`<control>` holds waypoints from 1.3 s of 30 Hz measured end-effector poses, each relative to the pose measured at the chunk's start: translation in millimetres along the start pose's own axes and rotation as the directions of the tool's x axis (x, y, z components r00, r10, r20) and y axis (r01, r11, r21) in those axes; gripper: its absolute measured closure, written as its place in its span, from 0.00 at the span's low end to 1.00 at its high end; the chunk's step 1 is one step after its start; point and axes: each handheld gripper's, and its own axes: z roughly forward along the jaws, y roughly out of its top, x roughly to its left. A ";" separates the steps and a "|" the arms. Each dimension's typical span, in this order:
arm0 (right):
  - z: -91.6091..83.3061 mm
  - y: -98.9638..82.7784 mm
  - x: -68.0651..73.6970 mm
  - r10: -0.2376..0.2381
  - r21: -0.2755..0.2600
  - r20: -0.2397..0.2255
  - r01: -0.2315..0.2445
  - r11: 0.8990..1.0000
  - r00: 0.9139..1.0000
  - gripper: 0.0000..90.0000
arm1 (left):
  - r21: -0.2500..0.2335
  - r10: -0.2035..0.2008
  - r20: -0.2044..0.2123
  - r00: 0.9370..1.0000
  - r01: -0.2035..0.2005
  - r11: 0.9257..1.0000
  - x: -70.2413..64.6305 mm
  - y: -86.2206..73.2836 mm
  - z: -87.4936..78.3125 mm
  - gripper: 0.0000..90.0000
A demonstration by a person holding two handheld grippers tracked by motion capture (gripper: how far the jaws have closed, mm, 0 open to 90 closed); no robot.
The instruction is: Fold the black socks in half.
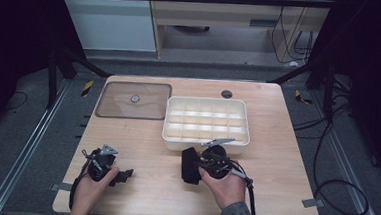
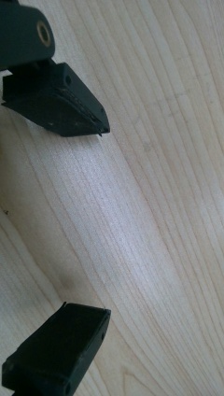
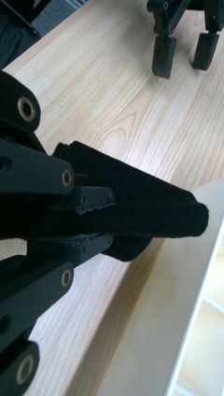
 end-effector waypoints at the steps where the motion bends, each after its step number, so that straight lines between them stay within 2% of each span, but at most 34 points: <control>1: -2.2 -0.5 -1.4 -0.001 -0.003 0.001 0.001 1.000 1.000 0.89 | -0.001 -0.002 -0.001 1.000 0.002 1.000 0.0 -0.1 0.0 0.10; 9: -18.0 -5.0 -13.8 0.012 -0.021 0.027 -0.012 1.000 1.000 0.89 | -0.002 -0.001 -0.004 1.000 0.001 1.000 0.1 -0.7 0.3 0.10; 16: -24.2 -7.9 -21.3 0.018 -0.023 0.038 -0.017 1.000 0.999 0.89 | -0.006 -0.003 -0.004 1.000 0.003 1.000 0.3 -1.3 0.3 0.10; 20: -32.8 -7.5 -25.4 0.018 -0.033 0.048 -0.017 0.999 0.999 0.89 | -0.012 0.008 -0.015 1.000 -0.008 1.000 0.5 -2.5 1.2 0.08; 28: -54.3 -2.7 -38.6 0.018 -0.064 0.078 -0.013 0.998 0.997 0.89 | -0.046 0.027 -0.033 0.999 -0.029 0.999 1.0 -5.3 4.9 0.05; 33: -66.3 3.7 -48.8 0.017 -0.076 0.104 -0.009 0.997 0.994 0.89 | -0.052 0.058 -0.055 0.997 -0.060 0.997 0.3 -6.3 7.4 0.03; 39: -75.9 12.9 -59.9 0.020 -0.083 0.129 -0.009 0.997 0.991 0.89 | -0.057 0.057 -0.056 0.997 -0.060 0.997 -0.7 -7.0 8.5 0.01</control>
